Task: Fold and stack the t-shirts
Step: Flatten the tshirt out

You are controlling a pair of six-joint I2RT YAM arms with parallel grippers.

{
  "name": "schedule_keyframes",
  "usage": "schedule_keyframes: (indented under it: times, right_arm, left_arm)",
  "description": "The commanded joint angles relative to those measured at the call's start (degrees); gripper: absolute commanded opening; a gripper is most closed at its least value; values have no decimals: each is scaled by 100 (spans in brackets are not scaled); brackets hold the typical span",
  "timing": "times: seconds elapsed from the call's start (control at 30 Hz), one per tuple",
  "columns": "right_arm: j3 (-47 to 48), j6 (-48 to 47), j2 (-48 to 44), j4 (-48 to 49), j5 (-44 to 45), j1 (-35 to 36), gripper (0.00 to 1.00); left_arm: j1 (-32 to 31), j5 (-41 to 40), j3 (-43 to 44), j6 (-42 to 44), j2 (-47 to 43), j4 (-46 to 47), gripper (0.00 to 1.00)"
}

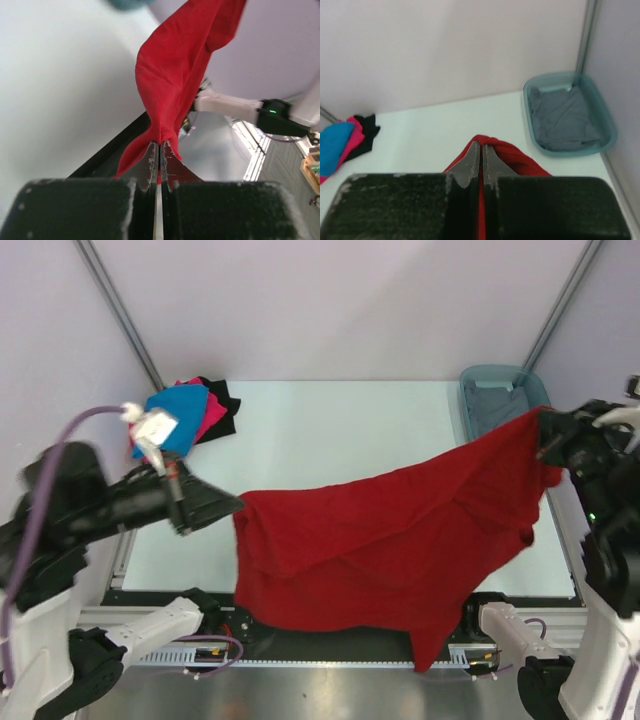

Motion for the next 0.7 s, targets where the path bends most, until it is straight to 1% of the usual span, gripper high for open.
schedule_keyframes:
  times: [0.0, 0.03, 0.07, 0.1, 0.17, 0.2, 0.27, 0.33, 0.37, 0.4, 0.47, 0.5, 0.53, 0.57, 0.6, 0.67]
  right_arm:
    - [-990, 227, -52, 964, -450, -18, 0]
    - [-1247, 236, -140, 1079, -442, -27, 0]
    - [-1476, 202, -184, 1315, -442, -18, 0]
    - [-1922, 184, -210, 1421, -442, -18, 0]
    - [-2267, 131, -237, 1737, -494, -18, 0]
    - [-2495, 140, -237, 1869, -468, -18, 0]
    - [-3084, 122, -194, 2290, -442, -18, 0]
    - [-3575, 148, -132, 2538, -345, -18, 0]
    - [-3727, 175, -27, 2852, -336, -18, 0]
    - [-3859, 201, 35, 2994, -284, -18, 0]
    - [-4184, 280, 228, 3423, -309, -10, 0]
    - [-4255, 341, 498, 3539, -266, -1, 0]
    - [-4308, 420, 640, 3671, -283, 17, 0]
    - [-4360, 438, 772, 3960, -336, 43, 0]
    - [-4370, 447, 1096, 4084, -267, 104, 0]
    - [-4352, 421, 1440, 4418, -239, 263, 0]
  left_arm:
    - [34, -259, -1009, 217, -101, 778, 0]
    - [34, -303, -1265, 234, -198, 1101, 0]
    - [26, -347, -1746, 235, -251, 1253, 1]
    - [43, -565, -1951, 243, -286, 1376, 0]
    - [61, -707, -2442, 366, -287, 1719, 0]
    - [148, -899, -2567, 410, -269, 1807, 0]
    - [315, -919, -2874, 647, -112, 2079, 0]
    - [649, -849, -3024, 910, 90, 2368, 0]
    - [789, -796, -3156, 972, 318, 2466, 0]
    - [1060, -752, -3209, 1025, 433, 2571, 0]
    - [1316, -559, -3393, 1218, 705, 3001, 0]
    - [1561, -480, -3438, 1254, 1002, 3142, 0]
    - [1677, -244, -3499, 1385, 1206, 3474, 0]
    - [1782, -146, -3543, 1456, 1408, 3600, 0]
    - [1949, -111, -3509, 1500, 1871, 3696, 0]
    - [2099, 135, -3430, 1667, 2304, 3899, 0]
